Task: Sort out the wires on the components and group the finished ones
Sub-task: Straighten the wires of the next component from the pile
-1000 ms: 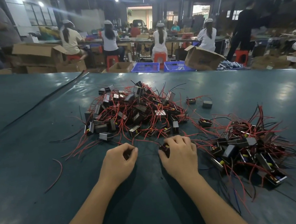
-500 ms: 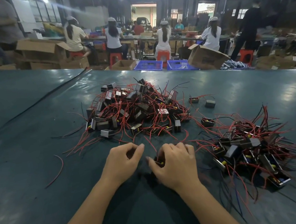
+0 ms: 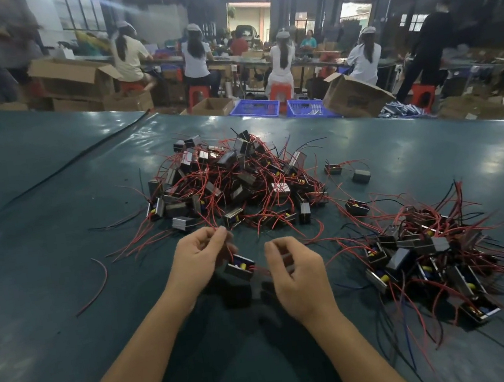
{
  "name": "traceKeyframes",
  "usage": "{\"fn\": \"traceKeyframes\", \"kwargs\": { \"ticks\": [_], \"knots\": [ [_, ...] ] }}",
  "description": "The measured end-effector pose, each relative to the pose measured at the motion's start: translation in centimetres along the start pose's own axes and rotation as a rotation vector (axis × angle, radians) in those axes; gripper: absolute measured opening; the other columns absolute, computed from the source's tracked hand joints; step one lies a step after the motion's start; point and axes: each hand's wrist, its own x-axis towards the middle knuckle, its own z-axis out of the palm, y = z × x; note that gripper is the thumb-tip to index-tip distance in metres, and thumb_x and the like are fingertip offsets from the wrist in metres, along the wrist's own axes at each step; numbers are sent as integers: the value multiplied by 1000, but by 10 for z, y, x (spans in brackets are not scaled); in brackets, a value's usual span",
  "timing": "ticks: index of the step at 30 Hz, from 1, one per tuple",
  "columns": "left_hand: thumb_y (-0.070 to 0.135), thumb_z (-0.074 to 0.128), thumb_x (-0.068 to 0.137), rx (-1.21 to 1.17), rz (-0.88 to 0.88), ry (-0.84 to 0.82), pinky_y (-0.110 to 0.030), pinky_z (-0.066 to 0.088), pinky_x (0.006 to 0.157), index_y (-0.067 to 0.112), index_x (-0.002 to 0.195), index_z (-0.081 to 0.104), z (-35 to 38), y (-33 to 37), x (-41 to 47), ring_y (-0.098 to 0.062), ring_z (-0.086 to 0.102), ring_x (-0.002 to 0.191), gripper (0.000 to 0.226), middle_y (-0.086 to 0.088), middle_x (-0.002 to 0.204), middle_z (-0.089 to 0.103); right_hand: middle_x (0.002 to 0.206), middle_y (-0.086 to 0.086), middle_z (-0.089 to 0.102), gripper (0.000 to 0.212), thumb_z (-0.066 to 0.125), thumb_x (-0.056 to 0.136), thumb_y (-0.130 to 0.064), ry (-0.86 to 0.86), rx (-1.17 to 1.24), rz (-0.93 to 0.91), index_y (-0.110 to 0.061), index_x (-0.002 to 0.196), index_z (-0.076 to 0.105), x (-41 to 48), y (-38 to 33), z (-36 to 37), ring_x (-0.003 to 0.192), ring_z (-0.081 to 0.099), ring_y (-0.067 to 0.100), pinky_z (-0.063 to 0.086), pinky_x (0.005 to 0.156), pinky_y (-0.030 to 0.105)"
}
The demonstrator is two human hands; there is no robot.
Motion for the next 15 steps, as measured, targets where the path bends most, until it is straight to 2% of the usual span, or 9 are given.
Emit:
{"fn": "traceKeyframes", "kwargs": {
  "ticks": [2, 4, 6, 9, 12, 15],
  "knots": [
    [23, 53, 99, -39, 3, 116, -27, 53, 67, 13, 81, 68, -2, 1, 3, -10, 64, 62, 26, 3, 64, 70, 89, -10, 66, 13, 57, 96, -31, -11, 42, 85, -22, 96, 66, 6, 7, -2, 80, 61, 2, 48, 69, 21],
    [25, 52, 100, -94, -5, 224, -31, 51, 68, 14, 81, 68, -7, 2, 7, -10, 60, 63, 27, 7, 60, 65, 99, -11, 64, 15, 60, 95, -28, -43, 16, 100, -20, 107, 66, 13, 10, -2, 86, 58, -6, 45, 69, 11],
    [26, 52, 100, -185, -44, 296, -32, 49, 65, 16, 81, 68, -14, 4, 10, -10, 56, 63, 26, 9, 58, 61, 104, -14, 61, 21, 61, 94, -28, -72, -16, 46, -20, 113, 64, 20, 5, 1, 87, 56, -8, 46, 70, 10],
    [29, 56, 98, -384, -165, 301, -25, 49, 50, 19, 83, 70, -20, 9, 12, -5, 56, 53, 23, 10, 58, 61, 104, -12, 59, 21, 61, 94, -25, -95, -125, -125, -17, 113, 66, 33, -10, 12, 84, 57, 1, 51, 74, 23],
    [29, 58, 97, -502, -251, 239, -22, 46, 48, 18, 85, 71, -23, 11, 11, -4, 57, 54, 21, 9, 61, 62, 106, -2, 62, 18, 60, 93, -14, -14, -332, -323, -13, 108, 70, 54, -22, 25, 95, 53, 16, 50, 75, 31],
    [30, 58, 96, -447, -236, 214, -23, 46, 49, 18, 82, 72, -22, 13, 11, -5, 56, 52, 23, 8, 62, 62, 125, 3, 56, 30, 53, 95, -17, -132, -616, -288, -18, 123, 63, 79, -23, 37, 117, 45, 26, 40, 98, 38]
  ]
}}
